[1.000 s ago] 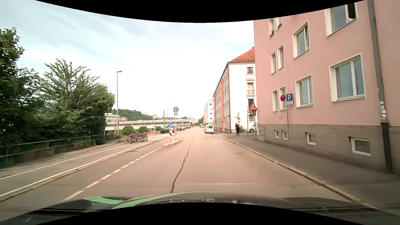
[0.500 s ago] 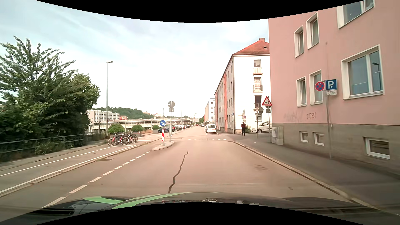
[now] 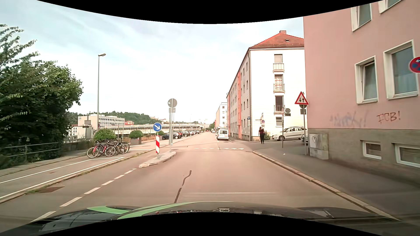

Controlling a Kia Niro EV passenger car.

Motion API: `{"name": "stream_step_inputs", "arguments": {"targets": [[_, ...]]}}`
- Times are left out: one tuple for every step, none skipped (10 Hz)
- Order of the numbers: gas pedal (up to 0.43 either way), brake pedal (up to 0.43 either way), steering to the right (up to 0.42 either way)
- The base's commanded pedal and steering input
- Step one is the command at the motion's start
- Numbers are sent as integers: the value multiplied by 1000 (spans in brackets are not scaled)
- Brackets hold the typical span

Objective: Follow the waypoints while adhering to traffic rules and regulations

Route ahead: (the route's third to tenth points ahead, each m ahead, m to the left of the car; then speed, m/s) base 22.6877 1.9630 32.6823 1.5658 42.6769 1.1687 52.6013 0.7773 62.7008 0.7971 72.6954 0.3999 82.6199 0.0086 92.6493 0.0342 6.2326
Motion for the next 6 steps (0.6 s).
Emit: {"name": "stream_step_inputs", "arguments": {"targets": [[0,195,-4],[0,189,-4],[0,183,-4],[0,177,-4],[0,171,-4],[0,171,-4]]}}
